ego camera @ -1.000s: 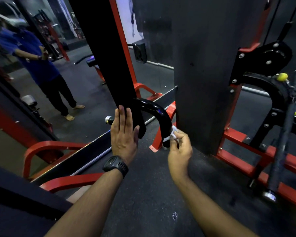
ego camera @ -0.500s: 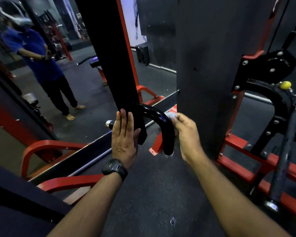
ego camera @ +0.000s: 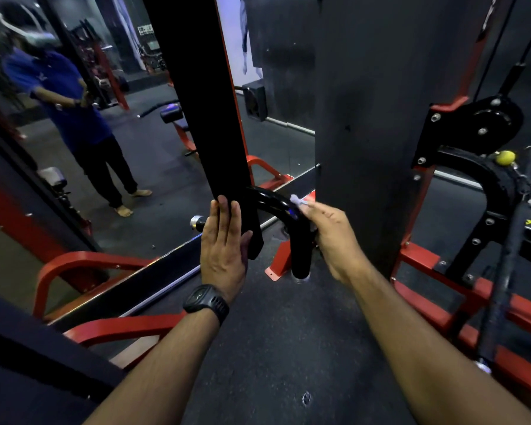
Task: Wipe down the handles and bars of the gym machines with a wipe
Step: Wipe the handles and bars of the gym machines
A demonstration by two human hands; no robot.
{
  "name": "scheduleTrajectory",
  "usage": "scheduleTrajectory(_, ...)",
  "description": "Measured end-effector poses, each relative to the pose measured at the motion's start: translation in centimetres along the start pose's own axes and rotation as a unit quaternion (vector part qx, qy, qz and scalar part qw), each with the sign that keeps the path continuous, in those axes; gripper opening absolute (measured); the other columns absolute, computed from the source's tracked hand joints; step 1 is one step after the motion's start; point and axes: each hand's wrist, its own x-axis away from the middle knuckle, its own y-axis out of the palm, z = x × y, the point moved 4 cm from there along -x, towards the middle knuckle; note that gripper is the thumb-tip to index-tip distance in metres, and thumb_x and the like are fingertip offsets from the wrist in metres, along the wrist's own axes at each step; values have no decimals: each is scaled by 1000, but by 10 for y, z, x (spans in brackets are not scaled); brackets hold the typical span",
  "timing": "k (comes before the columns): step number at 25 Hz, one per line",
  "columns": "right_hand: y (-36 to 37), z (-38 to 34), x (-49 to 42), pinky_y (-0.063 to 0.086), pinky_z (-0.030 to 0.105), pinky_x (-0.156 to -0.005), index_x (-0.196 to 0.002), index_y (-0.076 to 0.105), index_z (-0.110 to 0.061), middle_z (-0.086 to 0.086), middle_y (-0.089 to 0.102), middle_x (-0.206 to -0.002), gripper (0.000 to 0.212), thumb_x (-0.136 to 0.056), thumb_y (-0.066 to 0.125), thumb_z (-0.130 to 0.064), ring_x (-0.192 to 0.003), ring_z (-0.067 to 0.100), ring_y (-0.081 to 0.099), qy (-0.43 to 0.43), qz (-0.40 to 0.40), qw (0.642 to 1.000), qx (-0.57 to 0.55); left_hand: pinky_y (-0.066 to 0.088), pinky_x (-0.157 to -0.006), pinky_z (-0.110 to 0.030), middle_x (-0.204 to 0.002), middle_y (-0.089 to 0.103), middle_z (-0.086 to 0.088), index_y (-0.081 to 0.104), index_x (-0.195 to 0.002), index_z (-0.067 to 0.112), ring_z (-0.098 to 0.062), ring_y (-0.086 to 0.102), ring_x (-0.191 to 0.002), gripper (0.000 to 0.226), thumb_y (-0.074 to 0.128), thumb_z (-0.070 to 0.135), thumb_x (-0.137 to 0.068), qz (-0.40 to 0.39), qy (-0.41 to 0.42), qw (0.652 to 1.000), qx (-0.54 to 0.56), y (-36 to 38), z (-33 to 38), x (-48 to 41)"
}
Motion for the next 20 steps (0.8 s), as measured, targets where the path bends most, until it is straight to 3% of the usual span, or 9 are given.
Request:
scheduleTrajectory(2,-12,20,4,50,47,-94,-105,74,-18,9,74,-103,23,-96,53,-21,-101,30,68,8,16,1000,25,15,-122,-35,-163,-8,5,-1,-156,19,-19,4,-150,75,48,23,-99,-4,-4,1000,2,1,1,-1)
scheduleTrajectory(5,-23,54,28,49,53,-97,-108,72,-14,9,74,-105,24,-99,52,-24,-106,27,67,28,36,997,61,14,-122,-33,-163,-9,6,-1,-156,20,-18,4,-150,74,47,24,-100,0,-13,1000,4,-2,2,2)
scheduleTrajectory(9,-24,60,43,55,32,-86,-95,74,-24,1,75,-96,22,-99,53,-18,-95,15,69,-24,72,995,66,10,-122,-31,-163,-12,8,-4,-156,23,-16,0,-150,74,44,24,-100,-19,-20,1000,15,-3,2,3)
scheduleTrajectory(12,-24,81,60,48,26,-73,-92,74,-32,-8,71,-83,27,-98,54,-14,-76,3,61,15,97,992,82,12,-122,-33,-162,-13,9,-6,-156,23,-16,-1,-150,74,43,23,-101,-24,-22,999,21,-5,1,4)
scheduleTrajectory(15,-23,89,65,50,18,-76,-100,71,-24,-7,74,-94,23,-97,54,-9,-86,2,65,8,149,988,29,12,-122,-33,-162,-15,10,-7,-155,24,-16,-2,-150,74,43,23,-101,-34,-24,999,21,-5,1,3)
scheduleTrajectory(17,-19,87,65,53,21,-81,-103,70,-23,-7,73,-100,19,-97,55,-13,-94,6,67,-21,171,984,35,12,-122,-33,-162,-15,10,-7,-155,25,-16,-2,-150,75,43,23,-101,-34,-31,999,26,-6,1,5)
scheduleTrajectory(20,-20,96,81,50,28,-72,-94,69,-27,-11,67,-92,12,-94,62,-18,-83,10,63,-92,210,962,145,14,-122,-34,-162,-13,8,-5,-156,23,-16,0,-150,76,46,23,-100,-24,-16,999,18,-7,-1,5)
